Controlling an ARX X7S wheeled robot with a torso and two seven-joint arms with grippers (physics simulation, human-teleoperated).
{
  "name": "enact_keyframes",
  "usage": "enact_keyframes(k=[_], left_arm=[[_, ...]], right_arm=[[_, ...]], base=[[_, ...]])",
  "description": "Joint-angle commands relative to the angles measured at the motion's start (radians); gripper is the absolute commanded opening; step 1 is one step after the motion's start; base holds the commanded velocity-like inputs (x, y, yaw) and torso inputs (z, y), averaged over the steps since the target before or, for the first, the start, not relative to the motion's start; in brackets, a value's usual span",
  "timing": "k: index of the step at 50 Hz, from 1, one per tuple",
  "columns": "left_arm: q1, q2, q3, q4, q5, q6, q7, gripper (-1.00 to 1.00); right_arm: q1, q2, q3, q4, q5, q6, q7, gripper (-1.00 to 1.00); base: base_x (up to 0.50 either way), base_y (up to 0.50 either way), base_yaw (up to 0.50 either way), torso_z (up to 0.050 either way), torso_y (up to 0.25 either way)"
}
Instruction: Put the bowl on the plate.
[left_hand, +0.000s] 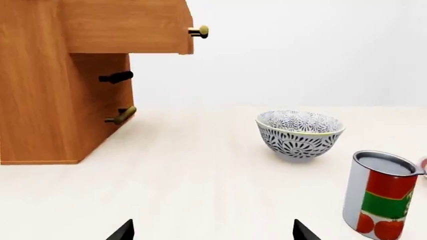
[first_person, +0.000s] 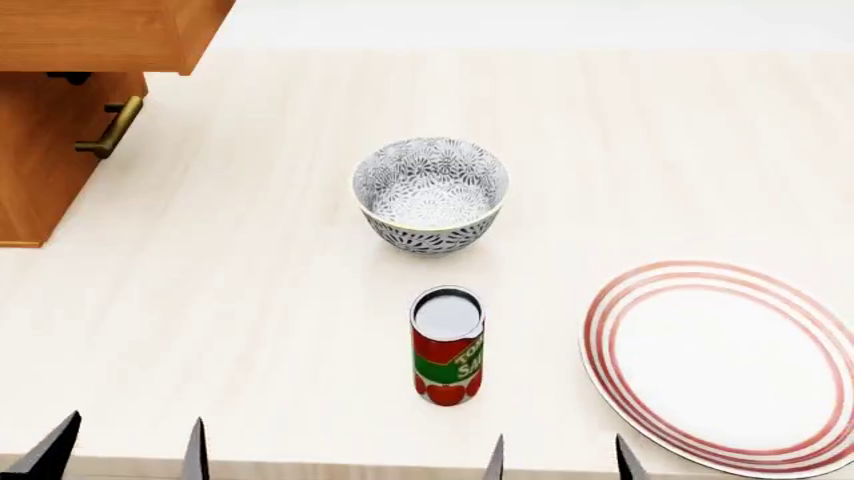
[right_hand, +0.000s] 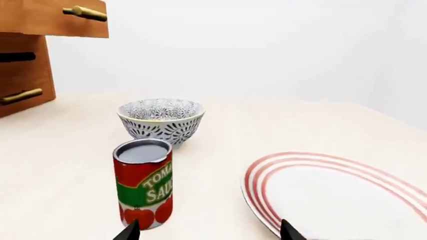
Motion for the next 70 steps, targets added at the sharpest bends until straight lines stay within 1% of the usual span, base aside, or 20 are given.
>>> enact_keyframes(k=[1, 2, 5, 6, 8, 10, 12, 14, 16, 21, 37, 60, 64, 67, 70], left_arm=[[-0.085, -0.079, -0.020, 0.360, -0.091, -0.301, -0.018, 1.00], [-0.098, -0.086, -0.020, 0.380, -0.088, -0.329, -0.024, 1.00], [-0.136, -0.101, -0.037, 0.441, -0.102, -0.370, -0.032, 1.00], [-0.170, -0.107, -0.060, 0.485, -0.141, -0.445, -0.037, 1.00], [-0.196, -0.110, -0.079, 0.518, -0.174, -0.497, -0.043, 1.00], [-0.237, -0.115, -0.104, 0.566, -0.213, -0.561, -0.053, 1.00], [-0.254, -0.120, -0.109, 0.585, -0.227, -0.587, -0.056, 1.00], [-0.289, -0.124, -0.123, 0.610, -0.267, -0.649, -0.060, 1.00], [-0.303, -0.126, -0.130, 0.623, -0.281, -0.671, -0.063, 1.00], [-0.314, -0.125, -0.147, 0.643, -0.303, -0.687, -0.071, 1.00], [-0.292, -0.125, -0.152, 0.622, -0.319, -0.670, -0.068, 1.00], [-0.276, -0.136, -0.146, 0.601, -0.315, -0.642, -0.074, 1.00], [-0.274, -0.137, -0.149, 0.600, -0.319, -0.639, -0.075, 1.00], [-0.270, -0.138, -0.148, 0.597, -0.319, -0.635, -0.075, 1.00], [-0.269, -0.140, -0.153, 0.600, -0.326, -0.637, -0.076, 1.00]], right_arm=[[0.077, 0.053, 0.027, -0.425, 0.079, 0.415, 0.009, 1.00], [0.107, 0.059, 0.041, -0.472, 0.098, 0.495, 0.013, 1.00], [0.179, 0.074, 0.071, -0.566, 0.136, 0.634, 0.019, 1.00], [0.226, 0.084, 0.086, -0.617, 0.149, 0.702, 0.024, 1.00], [0.265, 0.091, 0.098, -0.651, 0.164, 0.764, 0.027, 1.00], [0.332, 0.100, 0.121, -0.710, 0.189, 0.862, 0.029, 1.00], [0.365, 0.109, 0.125, -0.741, 0.193, 0.900, 0.036, 1.00], [0.406, 0.113, 0.147, -0.778, 0.203, 0.933, 0.039, 1.00], [0.428, 0.103, 0.176, -0.789, 0.233, 0.971, 0.026, 1.00], [0.456, 0.093, 0.230, -0.814, 0.265, 0.983, 0.015, 1.00], [0.411, 0.100, 0.231, -0.771, 0.260, 0.918, 0.022, 1.00], [0.390, 0.102, 0.233, -0.757, 0.280, 0.897, 0.029, 1.00], [0.382, 0.097, 0.252, -0.757, 0.300, 0.884, 0.017, 1.00], [0.396, 0.113, 0.238, -0.749, 0.304, 0.902, 0.011, 1.00], [0.426, 0.169, 0.175, -0.739, 0.296, 0.912, -0.017, 1.00]], base=[[0.00, 0.00, 0.00, 0.000, 0.000], [0.00, 0.00, 0.00, 0.000, 0.000], [0.00, 0.00, 0.00, 0.000, 0.000], [0.00, 0.00, 0.00, 0.000, 0.000], [0.00, 0.00, 0.00, 0.000, 0.000], [0.00, 0.00, 0.00, 0.000, 0.000], [0.00, 0.00, 0.00, 0.000, 0.000], [0.00, 0.00, 0.00, 0.000, 0.000], [0.01, 0.00, 0.00, 0.000, 0.000], [0.35, 0.00, 0.00, 0.000, 0.000], [0.50, 0.00, 0.00, 0.000, 0.000], [0.50, 0.00, 0.00, 0.000, 0.001], [0.11, 0.00, 0.00, 0.000, 0.000], [0.00, 0.00, 0.00, 0.000, 0.000], [0.00, 0.00, 0.00, 0.000, 0.000]])
